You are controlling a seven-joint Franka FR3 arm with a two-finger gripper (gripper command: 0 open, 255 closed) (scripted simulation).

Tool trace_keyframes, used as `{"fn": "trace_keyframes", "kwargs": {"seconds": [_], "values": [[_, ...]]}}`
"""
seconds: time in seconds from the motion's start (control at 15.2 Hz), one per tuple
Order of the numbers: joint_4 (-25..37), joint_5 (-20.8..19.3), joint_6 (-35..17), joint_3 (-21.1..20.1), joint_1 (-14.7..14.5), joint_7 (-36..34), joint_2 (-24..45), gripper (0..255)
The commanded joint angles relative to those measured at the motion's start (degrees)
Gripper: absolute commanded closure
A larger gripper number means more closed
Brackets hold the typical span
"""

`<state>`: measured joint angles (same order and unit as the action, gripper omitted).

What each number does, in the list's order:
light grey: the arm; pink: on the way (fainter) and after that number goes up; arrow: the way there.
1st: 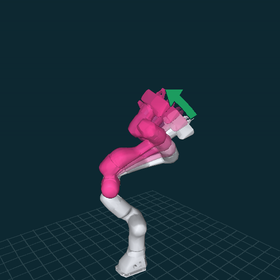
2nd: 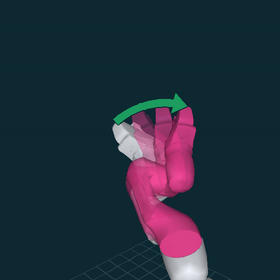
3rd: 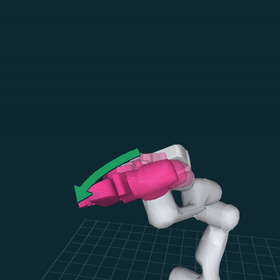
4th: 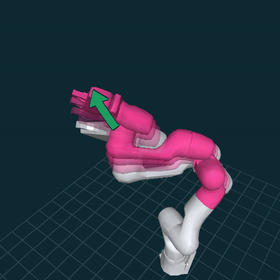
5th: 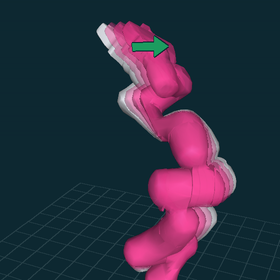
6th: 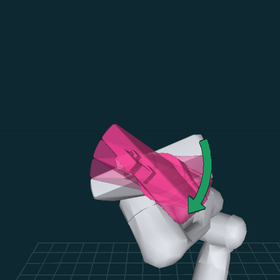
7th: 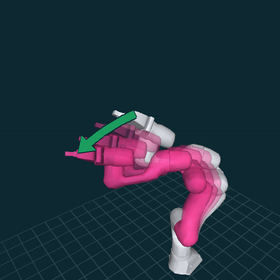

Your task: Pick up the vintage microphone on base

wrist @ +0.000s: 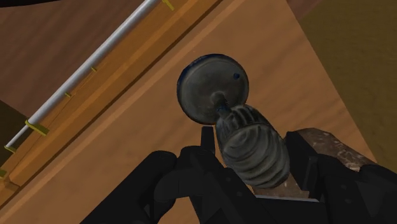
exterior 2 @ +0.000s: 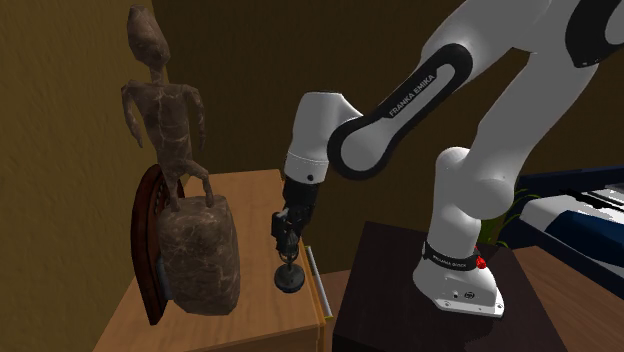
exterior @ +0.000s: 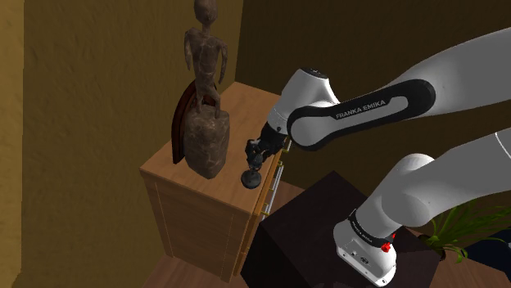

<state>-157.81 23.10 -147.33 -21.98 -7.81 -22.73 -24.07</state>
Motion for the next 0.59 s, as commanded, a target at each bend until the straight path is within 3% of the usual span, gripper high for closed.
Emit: {"fn": "trace_keyframes", "kwargs": {"seconds": [0.0, 0.53], "values": [[0.64, -0.34, 2.07, 0.25, 0.1, -0.29, -1.44, 255], [3.9, -1.76, 9.98, 1.39, 0.57, -1.31, -6.14, 255]]}}
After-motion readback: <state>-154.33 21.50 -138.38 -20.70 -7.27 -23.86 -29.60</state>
